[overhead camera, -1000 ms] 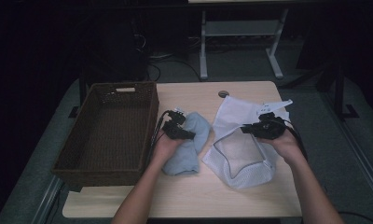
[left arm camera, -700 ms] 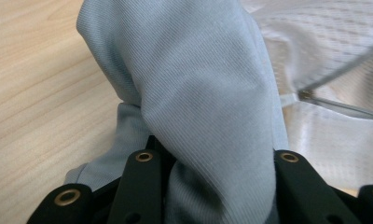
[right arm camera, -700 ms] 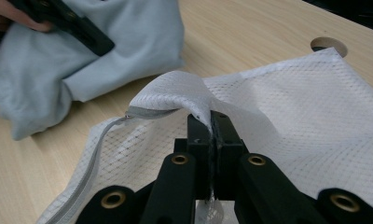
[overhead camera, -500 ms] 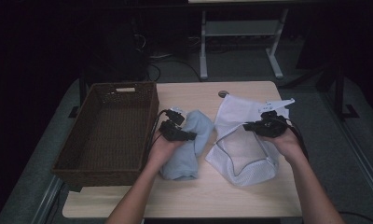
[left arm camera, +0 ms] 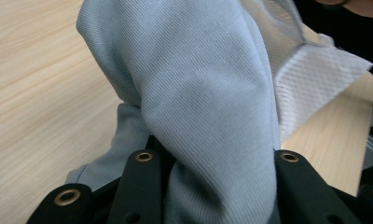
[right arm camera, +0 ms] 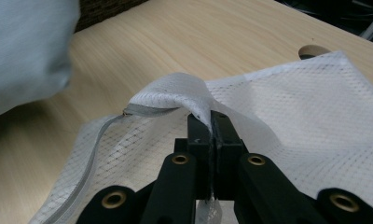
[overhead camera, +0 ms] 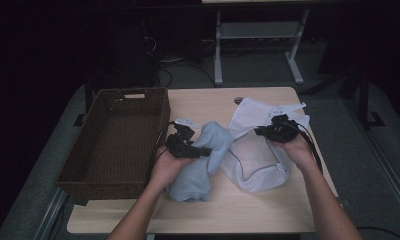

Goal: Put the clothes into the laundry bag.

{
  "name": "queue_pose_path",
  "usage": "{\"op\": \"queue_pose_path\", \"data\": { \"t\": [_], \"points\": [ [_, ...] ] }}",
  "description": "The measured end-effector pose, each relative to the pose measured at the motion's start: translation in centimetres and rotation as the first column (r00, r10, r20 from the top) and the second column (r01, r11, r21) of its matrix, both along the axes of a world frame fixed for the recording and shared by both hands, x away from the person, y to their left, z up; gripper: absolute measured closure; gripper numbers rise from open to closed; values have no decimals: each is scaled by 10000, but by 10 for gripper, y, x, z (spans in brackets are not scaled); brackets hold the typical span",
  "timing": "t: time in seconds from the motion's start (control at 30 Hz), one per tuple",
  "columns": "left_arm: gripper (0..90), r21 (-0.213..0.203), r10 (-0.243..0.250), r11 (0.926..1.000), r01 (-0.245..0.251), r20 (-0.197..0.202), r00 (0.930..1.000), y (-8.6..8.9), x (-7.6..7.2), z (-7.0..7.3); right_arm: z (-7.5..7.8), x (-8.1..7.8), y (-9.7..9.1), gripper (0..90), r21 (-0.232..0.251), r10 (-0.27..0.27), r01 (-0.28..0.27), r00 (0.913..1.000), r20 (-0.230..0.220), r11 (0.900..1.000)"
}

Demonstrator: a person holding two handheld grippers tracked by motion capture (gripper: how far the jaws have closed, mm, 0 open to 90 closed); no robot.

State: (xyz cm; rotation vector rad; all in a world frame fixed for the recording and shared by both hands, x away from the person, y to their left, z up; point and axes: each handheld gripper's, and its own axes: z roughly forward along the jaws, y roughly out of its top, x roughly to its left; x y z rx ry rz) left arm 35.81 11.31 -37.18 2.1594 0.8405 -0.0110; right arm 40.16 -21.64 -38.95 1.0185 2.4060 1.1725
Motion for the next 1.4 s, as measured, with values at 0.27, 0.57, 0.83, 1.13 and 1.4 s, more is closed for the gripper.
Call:
{"op": "queue_pose_path", "data": {
  "t": [0.27,0.57,0.83,1.13,1.4],
  "points": [
    [666,-189,-622,9979,620,-58,9980,-8,-10,-2,-2,2,12,877,-321,31,-26,9999,157,9995],
    [665,-363,-1763,9838,1756,-167,9842,-45,-14,-8,-1,0,9,877,-245,51,-46,9998,191,9997],
    [665,-235,-2402,9706,2396,-294,9703,-73,-12,-16,0,-2,8,877,-274,221,-213,9994,277,9994],
    [665,94,-2685,9630,2694,-560,9617,-93,-2,-29,3,-3,6,877,-219,312,-305,9990,322,9993],
    [665,193,-2484,9679,2507,-815,9652,-97,11,-39,4,-4,7,877,-160,368,-363,9989,300,9992]
  ]
}}
